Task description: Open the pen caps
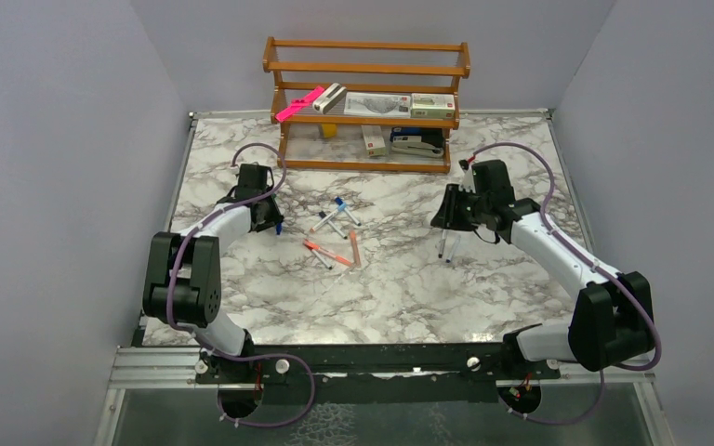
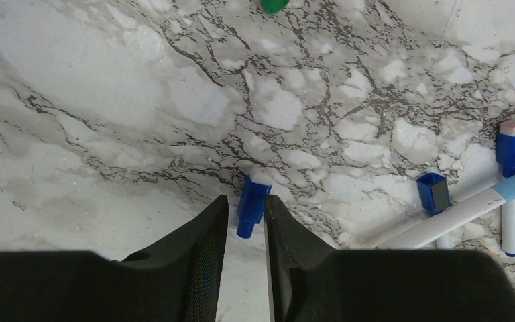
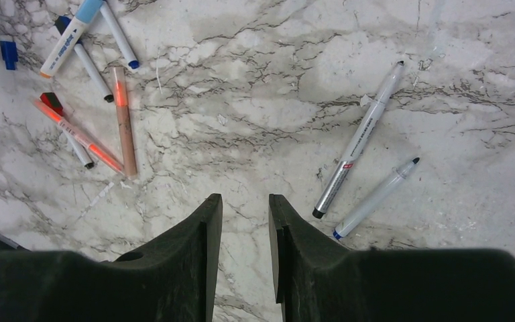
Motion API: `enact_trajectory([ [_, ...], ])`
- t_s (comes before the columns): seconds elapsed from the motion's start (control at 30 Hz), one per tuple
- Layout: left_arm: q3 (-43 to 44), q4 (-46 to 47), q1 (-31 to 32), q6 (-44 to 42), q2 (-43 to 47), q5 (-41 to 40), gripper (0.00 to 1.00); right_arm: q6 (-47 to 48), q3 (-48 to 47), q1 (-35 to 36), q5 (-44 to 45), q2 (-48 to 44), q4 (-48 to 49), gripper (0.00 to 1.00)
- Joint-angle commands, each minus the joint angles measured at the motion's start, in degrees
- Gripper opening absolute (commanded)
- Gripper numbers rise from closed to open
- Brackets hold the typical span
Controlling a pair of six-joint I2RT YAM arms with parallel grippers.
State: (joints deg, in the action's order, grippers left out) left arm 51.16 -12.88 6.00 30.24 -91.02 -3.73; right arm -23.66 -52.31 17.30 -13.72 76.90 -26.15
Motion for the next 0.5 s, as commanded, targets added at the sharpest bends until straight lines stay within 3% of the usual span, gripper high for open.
enact_trajectory([
  [0.0, 1.7, -1.0, -0.4, -0.7, -0.4, -1.2, 0.29, 0.7, 1.1, 0.4, -1.8, -1.6, 1.8, 0.33],
  [0.23, 1.1, -1.4, -0.4, 0.5, 3.0, 0.8, 0.29, 1.3, 1.3, 1.6, -2.6, -1.3, 2.5, 0.33],
  [0.37, 1.4, -2.7, -0.4, 0.6, 7.2, 3.1, 0.31, 1.4, -1.6, 8.0, 0.3, 0.7, 1.9, 0.35],
  [0.47, 1.8, -4.1, -0.4, 0.6, 9.7, 5.5, 0.39, 1.2, -4.0, 14.6, 3.1, 3.5, 2.1, 0.36],
])
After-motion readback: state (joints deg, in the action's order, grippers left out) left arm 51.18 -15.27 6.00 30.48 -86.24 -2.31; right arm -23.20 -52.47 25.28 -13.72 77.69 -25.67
